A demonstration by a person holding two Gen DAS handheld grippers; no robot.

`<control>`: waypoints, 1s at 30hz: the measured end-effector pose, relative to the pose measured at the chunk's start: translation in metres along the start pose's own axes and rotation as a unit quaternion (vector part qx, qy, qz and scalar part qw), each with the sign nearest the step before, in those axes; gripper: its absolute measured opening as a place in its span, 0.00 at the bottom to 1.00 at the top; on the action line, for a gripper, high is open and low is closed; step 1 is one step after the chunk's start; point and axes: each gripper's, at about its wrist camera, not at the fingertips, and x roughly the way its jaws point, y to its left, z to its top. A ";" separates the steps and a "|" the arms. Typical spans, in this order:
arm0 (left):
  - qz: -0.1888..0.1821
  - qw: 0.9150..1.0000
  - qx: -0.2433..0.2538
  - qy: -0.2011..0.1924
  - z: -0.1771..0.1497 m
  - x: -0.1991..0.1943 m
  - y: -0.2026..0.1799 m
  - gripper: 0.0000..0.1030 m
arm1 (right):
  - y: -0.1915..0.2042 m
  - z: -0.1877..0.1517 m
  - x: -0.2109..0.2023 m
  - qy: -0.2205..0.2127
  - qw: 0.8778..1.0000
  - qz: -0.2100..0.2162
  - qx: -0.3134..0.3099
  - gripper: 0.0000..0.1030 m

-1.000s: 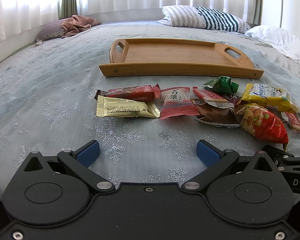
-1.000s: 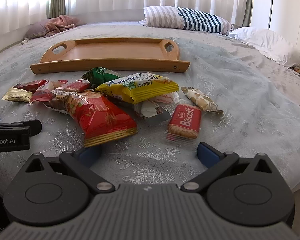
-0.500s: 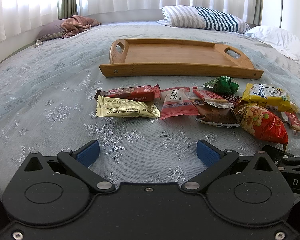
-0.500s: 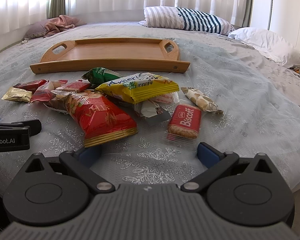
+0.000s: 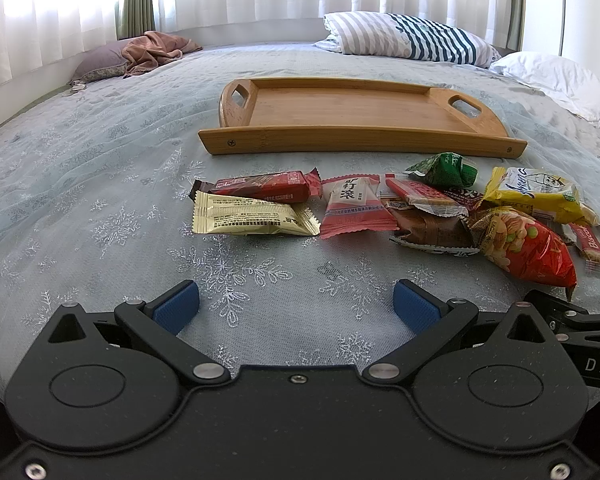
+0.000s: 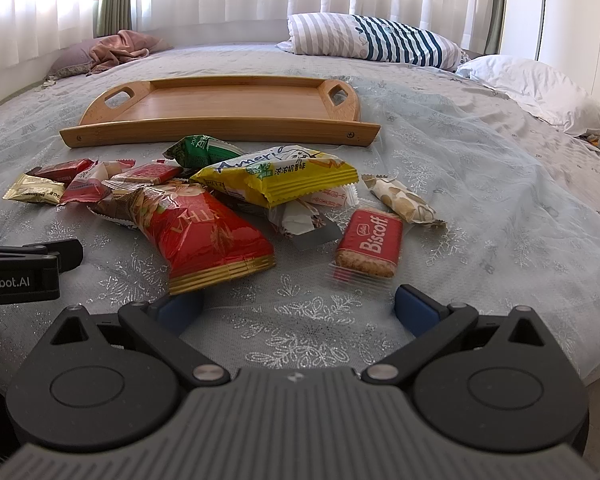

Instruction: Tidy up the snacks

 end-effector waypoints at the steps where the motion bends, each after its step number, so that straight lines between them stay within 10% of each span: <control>1: 0.000 1.000 0.000 0.000 0.000 0.000 0.000 1.00 | 0.000 0.000 0.000 0.000 1.000 0.000 0.000 1.00; 30: 0.000 1.000 0.000 -0.001 0.000 0.000 0.000 1.00 | -0.003 0.001 -0.001 -0.002 1.000 0.002 0.000 1.00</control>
